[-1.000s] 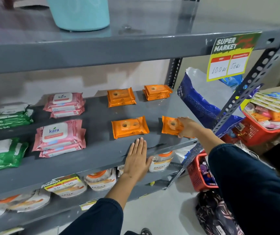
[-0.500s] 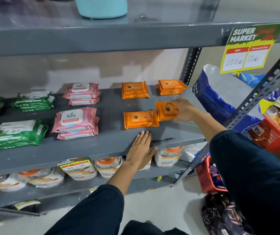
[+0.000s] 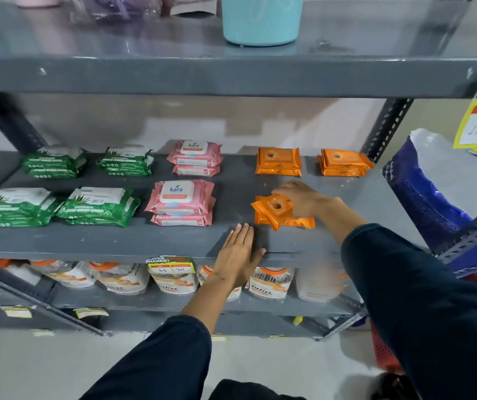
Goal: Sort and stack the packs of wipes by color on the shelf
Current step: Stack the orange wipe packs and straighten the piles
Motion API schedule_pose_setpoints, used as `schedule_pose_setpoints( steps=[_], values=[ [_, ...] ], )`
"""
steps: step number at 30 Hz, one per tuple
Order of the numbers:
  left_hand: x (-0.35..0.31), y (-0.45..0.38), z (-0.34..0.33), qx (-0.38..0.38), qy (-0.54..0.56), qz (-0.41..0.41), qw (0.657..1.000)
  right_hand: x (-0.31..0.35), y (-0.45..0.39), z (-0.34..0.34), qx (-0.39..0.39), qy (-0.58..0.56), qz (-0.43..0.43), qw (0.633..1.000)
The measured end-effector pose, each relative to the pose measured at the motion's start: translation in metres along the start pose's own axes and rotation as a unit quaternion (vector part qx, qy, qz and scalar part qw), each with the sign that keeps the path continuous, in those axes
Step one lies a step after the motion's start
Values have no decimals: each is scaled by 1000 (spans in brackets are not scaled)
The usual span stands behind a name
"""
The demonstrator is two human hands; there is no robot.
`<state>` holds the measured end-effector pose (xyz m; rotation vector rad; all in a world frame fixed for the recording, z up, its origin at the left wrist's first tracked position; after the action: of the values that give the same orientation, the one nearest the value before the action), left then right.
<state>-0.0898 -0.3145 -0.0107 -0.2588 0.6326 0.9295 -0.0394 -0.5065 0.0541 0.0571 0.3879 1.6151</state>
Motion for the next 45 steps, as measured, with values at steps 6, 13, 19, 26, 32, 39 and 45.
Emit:
schedule_pose_setpoints(
  steps=[6,13,19,26,32,39,45],
  values=[
    [-16,-19,21,-86,114,-3,990,-10,9,-5,-10,-87,-40,995],
    [-38,-68,41,-55,209,43,975,-7,70,-15,-208,-421,-348,812],
    [-38,-73,41,-27,181,70,981,29,93,-30,-207,-538,-380,723],
    [-37,-59,39,-53,209,90,972,52,83,-24,-142,-559,-331,747],
    [-42,-42,29,-81,222,96,967,42,78,-12,-129,-509,-318,790],
    [-57,-36,21,-101,227,96,964,30,77,-4,-121,-502,-333,789],
    [-53,-44,24,-104,228,102,963,31,77,-11,-140,-506,-358,772]
  ],
)
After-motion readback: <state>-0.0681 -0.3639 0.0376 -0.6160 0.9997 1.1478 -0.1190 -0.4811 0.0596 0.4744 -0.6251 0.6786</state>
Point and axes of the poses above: each hand's wrist, its own y-axis away from the middle knuckle, its own z-axis out of the back of the hand, x = y × z, the point moved 3 cm from there along -y, towards the middle knuckle, and after that the axes turned 15 degrees about y, right-handed, at the moved point
